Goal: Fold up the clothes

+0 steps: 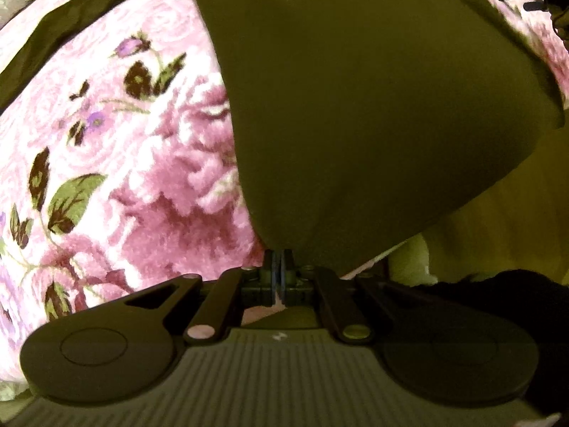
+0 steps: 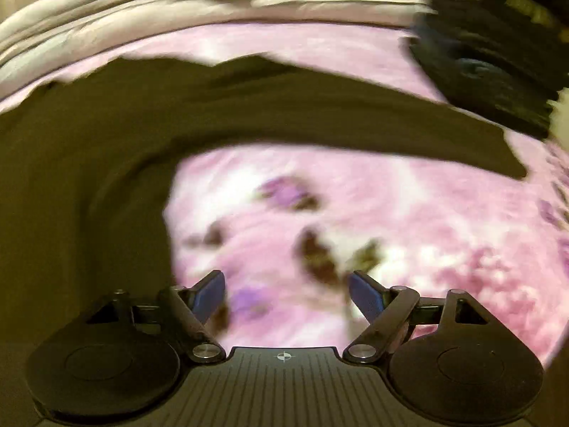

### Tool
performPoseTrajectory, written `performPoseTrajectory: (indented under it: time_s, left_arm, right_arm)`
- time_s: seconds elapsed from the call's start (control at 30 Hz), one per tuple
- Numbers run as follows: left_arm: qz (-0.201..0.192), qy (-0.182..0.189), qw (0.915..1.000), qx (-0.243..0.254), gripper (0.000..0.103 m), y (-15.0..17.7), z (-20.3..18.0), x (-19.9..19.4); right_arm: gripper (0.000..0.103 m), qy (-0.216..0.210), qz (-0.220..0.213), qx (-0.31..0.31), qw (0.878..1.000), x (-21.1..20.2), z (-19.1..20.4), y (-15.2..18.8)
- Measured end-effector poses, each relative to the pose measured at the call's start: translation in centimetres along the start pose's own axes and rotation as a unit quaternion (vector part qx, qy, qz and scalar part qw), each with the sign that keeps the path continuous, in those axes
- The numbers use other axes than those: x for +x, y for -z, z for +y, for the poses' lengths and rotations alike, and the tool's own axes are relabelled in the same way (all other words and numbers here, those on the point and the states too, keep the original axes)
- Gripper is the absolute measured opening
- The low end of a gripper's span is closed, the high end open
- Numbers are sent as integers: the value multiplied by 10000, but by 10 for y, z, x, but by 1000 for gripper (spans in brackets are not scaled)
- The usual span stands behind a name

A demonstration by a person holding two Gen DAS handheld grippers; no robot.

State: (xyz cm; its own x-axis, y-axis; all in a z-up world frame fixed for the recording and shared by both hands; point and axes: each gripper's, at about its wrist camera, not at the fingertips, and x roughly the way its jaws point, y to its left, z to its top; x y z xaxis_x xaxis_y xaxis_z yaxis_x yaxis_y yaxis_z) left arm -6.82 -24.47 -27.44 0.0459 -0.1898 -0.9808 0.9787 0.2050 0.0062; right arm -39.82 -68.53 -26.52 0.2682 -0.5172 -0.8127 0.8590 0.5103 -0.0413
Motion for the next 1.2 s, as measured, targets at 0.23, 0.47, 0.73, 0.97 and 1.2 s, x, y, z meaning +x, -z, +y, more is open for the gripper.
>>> performPoseTrajectory:
  time_s: [0.23, 0.47, 0.73, 0.97, 1.2]
  left_arm:
    - [-417, 41, 9991, -48, 2, -10, -6, -9]
    - [-463, 1, 9989, -92, 3, -12, -9, -14]
    - [-375, -6, 9993, -74, 6, -15, -20, -18]
    - [-382, -105, 9992, -99, 8, -20, -31, -36]
    - [-819, -511, 9941, -505, 27, -35, -29, -94]
  right_arm:
    - [81, -648, 121, -1153, 9911, 33, 50, -3]
    - [81, -458, -110, -899, 9948, 22, 42, -10]
    - [81, -209, 490, -493, 9974, 3, 16, 36]
    - [81, -263, 1434, -218, 9891, -42, 12, 82]
    - [82, -788, 1154, -305, 9897, -100, 39, 44]
